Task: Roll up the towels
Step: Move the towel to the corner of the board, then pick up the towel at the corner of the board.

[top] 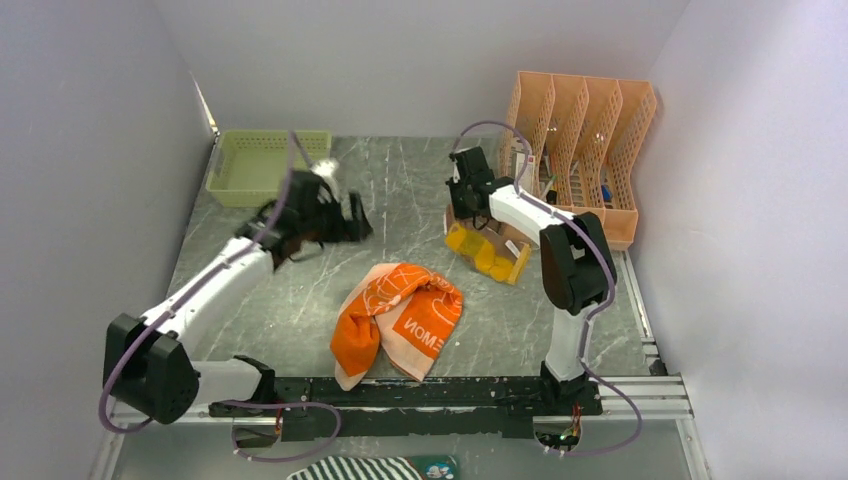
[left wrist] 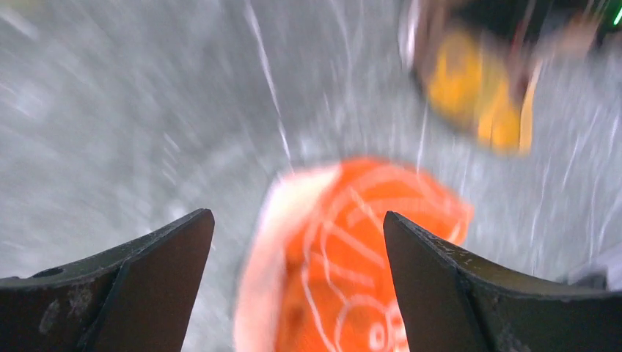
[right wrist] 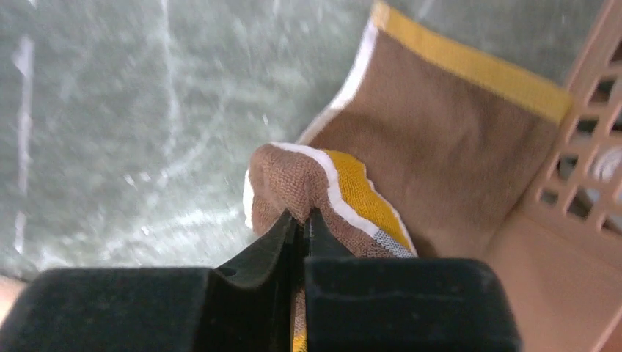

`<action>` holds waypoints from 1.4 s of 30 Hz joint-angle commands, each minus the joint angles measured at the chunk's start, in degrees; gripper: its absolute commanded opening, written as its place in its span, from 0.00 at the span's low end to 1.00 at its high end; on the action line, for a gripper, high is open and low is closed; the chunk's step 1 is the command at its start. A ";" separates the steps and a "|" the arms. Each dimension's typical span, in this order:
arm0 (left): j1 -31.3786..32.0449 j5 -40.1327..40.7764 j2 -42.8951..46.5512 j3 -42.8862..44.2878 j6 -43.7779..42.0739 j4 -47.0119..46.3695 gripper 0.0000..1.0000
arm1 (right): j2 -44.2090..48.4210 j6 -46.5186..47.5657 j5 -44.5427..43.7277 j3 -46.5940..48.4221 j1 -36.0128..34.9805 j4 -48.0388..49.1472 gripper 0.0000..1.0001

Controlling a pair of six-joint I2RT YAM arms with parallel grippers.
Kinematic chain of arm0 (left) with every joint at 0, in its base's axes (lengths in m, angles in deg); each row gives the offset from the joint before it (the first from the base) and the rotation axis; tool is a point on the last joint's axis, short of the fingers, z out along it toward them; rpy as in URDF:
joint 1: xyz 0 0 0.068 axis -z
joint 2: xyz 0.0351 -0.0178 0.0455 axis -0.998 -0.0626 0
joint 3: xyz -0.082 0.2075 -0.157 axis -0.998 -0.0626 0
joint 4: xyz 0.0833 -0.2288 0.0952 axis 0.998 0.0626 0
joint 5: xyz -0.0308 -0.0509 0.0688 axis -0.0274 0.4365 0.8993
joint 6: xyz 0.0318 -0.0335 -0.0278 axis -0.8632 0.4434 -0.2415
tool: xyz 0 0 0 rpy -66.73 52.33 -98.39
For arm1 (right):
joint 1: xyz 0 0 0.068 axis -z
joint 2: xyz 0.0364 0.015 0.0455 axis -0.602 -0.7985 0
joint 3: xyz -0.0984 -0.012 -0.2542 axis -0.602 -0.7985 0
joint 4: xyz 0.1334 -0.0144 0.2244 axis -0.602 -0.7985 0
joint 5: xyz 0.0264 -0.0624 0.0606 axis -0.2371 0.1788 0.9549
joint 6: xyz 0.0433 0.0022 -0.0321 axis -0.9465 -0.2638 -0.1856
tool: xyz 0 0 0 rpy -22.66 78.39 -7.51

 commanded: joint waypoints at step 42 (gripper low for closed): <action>10.18 -23.83 -12.66 -6.41 -5.48 4.11 1.00 | 24.63 -15.07 16.70 -40.52 -15.42 25.27 0.15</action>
